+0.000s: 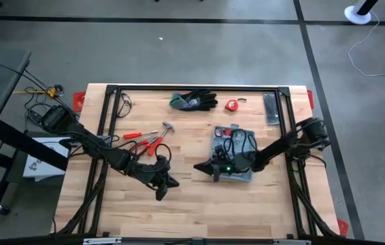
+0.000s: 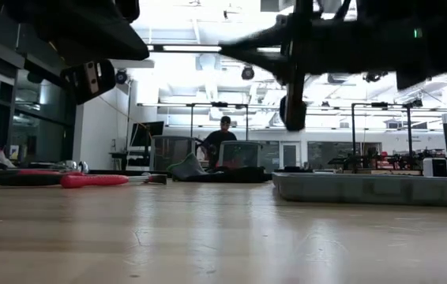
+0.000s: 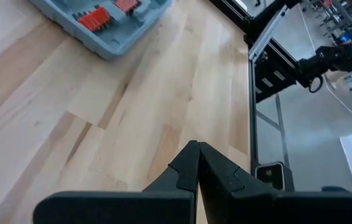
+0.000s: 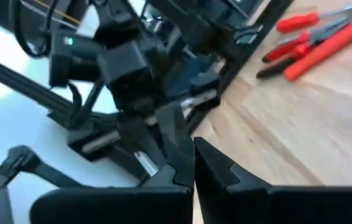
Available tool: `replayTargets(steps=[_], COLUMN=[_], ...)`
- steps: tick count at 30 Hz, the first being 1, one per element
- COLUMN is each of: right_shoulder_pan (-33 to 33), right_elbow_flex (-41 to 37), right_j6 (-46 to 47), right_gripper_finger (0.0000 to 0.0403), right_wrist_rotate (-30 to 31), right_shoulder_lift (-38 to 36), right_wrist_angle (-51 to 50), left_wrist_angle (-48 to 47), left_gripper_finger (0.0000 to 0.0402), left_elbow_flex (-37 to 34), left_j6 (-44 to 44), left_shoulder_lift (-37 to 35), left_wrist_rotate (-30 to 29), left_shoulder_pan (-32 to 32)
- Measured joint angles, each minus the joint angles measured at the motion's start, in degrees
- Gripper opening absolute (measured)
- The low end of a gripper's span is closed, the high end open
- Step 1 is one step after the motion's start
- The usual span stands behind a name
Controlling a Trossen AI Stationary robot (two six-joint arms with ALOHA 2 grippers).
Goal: Prefit tool cases
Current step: Put the screwdriver bit set into the gray tool case
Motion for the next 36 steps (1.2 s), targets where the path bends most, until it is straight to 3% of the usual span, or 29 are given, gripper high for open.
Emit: replayTargets(steps=[4, 9, 16, 20, 25, 29, 32, 36], right_shoulder_pan=[-0.2, -0.5, -1.4, -1.7, -2.6, -3.9, -4.7, -4.1], right_elbow_flex=[-0.1, 0.0, 0.0, 0.0, 0.0, 0.0, 0.1, -0.2], right_j6=[1.3, 1.7, 2.8, 4.4, 1.6, 5.3, 7.6, 6.7], right_gripper_finger=[0.0, 0.0, 0.0, 0.0, 0.0, 0.0, 0.0, 0.0], right_wrist_rotate=[-0.3, -1.8, -3.1, -3.3, -3.2, -3.7, -8.5, -7.0], right_shoulder_lift=[-2.8, -1.5, 4.4, 5.9, 6.3, 7.4, 10.6, 10.2], right_wrist_angle=[-10.5, -10.7, -0.6, -1.9, 3.7, -3.6, 1.5, 4.8], left_wrist_angle=[0.1, 0.2, 0.0, 0.0, 0.0, -0.6, -1.8, -2.5], left_gripper_finger=[0.0, 0.0, 0.0, 0.0, 0.0, 0.0, 0.0, 0.0], left_elbow_flex=[0.0, 0.0, 0.0, 0.0, 0.0, 0.0, 0.0, -0.1], left_j6=[0.1, 0.5, 0.2, 0.2, 0.1, 0.1, 0.1, 0.0], left_shoulder_lift=[0.0, 0.0, 0.0, 0.0, 0.0, 0.0, 0.0, 0.0], left_wrist_rotate=[-2.2, -2.9, -2.8, -2.4, -2.3, -2.3, -2.2, -2.1], left_shoulder_pan=[0.0, 0.6, 0.5, 0.4, 0.4, 0.4, 0.4, 0.3])
